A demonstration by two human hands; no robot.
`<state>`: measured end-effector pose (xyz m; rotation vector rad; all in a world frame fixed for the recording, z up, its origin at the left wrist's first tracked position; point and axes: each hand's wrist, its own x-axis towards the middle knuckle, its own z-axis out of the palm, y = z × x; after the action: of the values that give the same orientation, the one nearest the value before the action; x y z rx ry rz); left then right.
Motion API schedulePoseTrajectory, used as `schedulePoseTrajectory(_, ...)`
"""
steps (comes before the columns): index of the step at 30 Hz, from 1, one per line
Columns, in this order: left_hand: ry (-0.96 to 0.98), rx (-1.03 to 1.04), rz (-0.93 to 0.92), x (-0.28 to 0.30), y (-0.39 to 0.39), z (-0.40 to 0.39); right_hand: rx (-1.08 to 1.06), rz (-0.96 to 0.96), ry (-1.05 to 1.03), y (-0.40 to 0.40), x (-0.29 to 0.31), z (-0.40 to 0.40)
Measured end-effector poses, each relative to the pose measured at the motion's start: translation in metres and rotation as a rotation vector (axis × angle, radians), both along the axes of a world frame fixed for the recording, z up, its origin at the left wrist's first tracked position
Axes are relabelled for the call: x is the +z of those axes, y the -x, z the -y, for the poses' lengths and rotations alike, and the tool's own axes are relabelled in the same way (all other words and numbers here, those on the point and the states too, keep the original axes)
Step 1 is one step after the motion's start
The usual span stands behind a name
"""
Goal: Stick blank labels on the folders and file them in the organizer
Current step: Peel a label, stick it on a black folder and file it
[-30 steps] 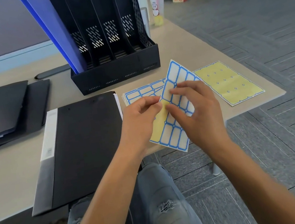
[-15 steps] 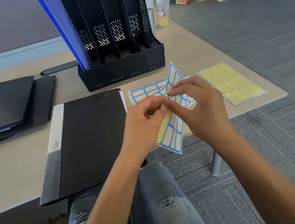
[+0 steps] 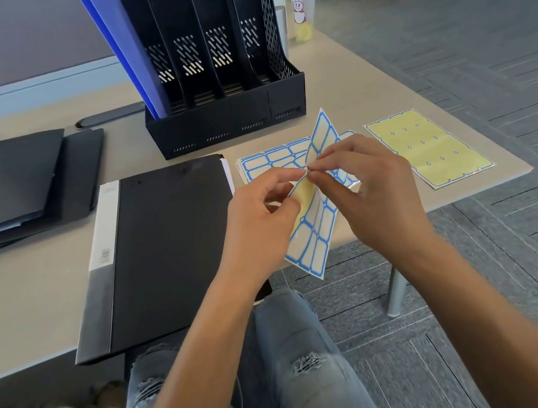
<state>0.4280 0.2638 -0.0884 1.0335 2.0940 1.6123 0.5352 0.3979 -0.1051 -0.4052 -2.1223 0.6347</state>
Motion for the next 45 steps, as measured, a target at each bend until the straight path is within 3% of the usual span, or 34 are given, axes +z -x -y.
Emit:
schedulePoseTrajectory(16,0.081,0.105,-0.188,-0.004,0.000,0.000,-0.057,0.053,0.046,0.002,-0.001,0.006)
schedulePoseTrajectory(22,0.107,0.140,-0.191,-0.010,0.002,-0.011,-0.098,0.035,0.138,-0.009,-0.006,-0.002)
schedulePoseTrajectory(28,0.142,0.119,-0.316,-0.009,0.002,-0.037,-0.158,-0.008,0.273,-0.023,-0.013,-0.015)
schedulePoseTrajectory(36,0.290,0.054,-0.597,-0.006,0.023,-0.086,-0.251,-0.004,0.395,-0.032,-0.014,-0.040)
schedulePoseTrajectory(45,0.500,0.004,-0.694,-0.026,0.047,-0.117,-0.290,0.078,0.566,-0.022,-0.033,-0.056)
